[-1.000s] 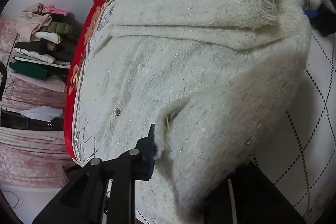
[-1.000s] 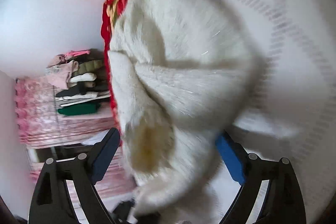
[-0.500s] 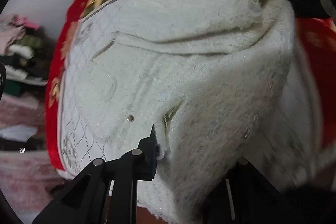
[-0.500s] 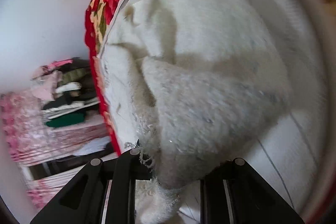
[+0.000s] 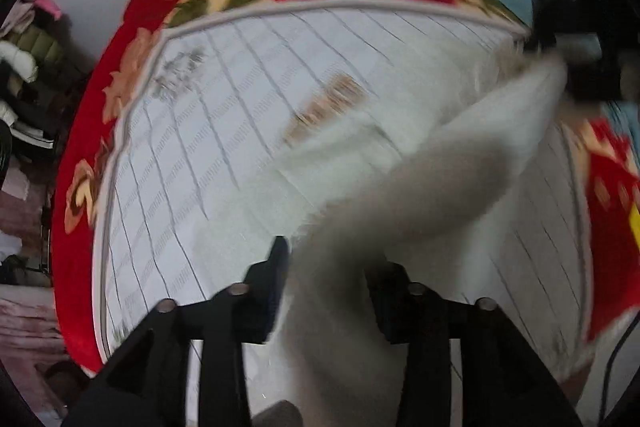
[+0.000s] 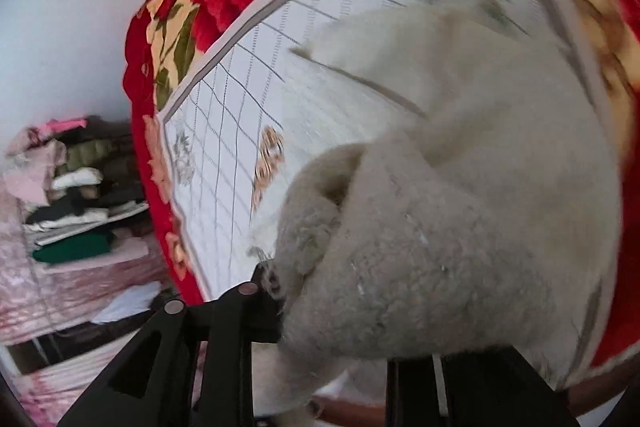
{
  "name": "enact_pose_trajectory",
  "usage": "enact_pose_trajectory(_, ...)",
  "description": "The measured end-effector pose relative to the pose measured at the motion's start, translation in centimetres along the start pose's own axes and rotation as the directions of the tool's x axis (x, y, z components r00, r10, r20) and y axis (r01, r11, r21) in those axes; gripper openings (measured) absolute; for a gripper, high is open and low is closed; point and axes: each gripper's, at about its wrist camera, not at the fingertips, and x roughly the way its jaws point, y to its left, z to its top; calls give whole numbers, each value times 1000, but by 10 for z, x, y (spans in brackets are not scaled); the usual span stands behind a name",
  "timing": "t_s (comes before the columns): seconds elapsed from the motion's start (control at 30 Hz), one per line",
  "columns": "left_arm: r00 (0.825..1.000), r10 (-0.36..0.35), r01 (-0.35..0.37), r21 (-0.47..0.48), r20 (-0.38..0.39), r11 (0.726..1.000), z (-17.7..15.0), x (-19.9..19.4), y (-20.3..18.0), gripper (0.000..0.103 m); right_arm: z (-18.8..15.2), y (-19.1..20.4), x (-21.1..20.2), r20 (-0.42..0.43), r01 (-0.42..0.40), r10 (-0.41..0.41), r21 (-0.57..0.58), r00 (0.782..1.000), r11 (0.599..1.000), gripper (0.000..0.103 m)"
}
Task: Fold large clothes
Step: 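Fold the cardigan over with both tools and open them onto the sheet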
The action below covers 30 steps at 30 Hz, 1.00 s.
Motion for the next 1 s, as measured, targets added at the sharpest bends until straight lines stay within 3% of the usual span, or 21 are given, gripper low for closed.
enact_pose_trajectory(0.03,1000,5,-4,-22,24,1000,11,11,14,59,12,4,19,-14,16,-16,-8,1000,1000,32)
enact_pose_trajectory(0.07,999,20,-19,-34,28,999,17,18,24,75,23,7,36,-30,39,-39,-18,999,999,33)
enact_pose_trajectory(0.13,999,39,-37,-71,33,997,30,32,45,77,44,13,72,-66,67,-67,-11,996,998,40)
enact_pose_trajectory(0.2,999,43,-39,-108,32,993,38,41,63,77,56,20,92,-104,23,-25,-13,994,1000,58)
enact_pose_trajectory(0.27,999,28,-24,-133,27,991,38,46,73,79,58,27,86,-91,-28,27,-10,996,1000,64)
enact_pose_trajectory(0.37,1000,16,-15,-165,4,986,35,53,79,86,49,29,43,12,-134,135,-47,991,990,64)
enact_pose_trajectory(0.5,1000,-7,2,-184,-21,983,36,64,71,86,36,2,-1,166,-23,24,-10,986,1000,64)
enact_pose_trajectory(0.57,1000,-7,3,-174,-25,985,38,68,66,86,41,-13,6,162,27,-33,40,986,999,63)
enact_pose_trajectory(0.63,999,7,-14,-170,-40,985,36,73,65,86,54,-19,28,137,43,-52,66,989,997,47)
enact_pose_trajectory(0.7,998,35,-45,-186,-56,981,31,76,69,86,74,-8,57,128,62,-64,17,990,998,43)
enact_pose_trajectory(0.83,991,104,-124,-309,-80,943,1,66,103,86,107,15,135,43,208,-205,-99,978,973,43)
enact_pose_trajectory(0.97,994,37,-86,-492,-107,866,-33,57,144,86,96,28,109,88,201,-192,-104,977,974,44)
enact_pose_trajectory(1.0,994,0,-57,-537,-106,841,-38,57,153,86,86,29,95,104,174,-163,-103,981,979,52)
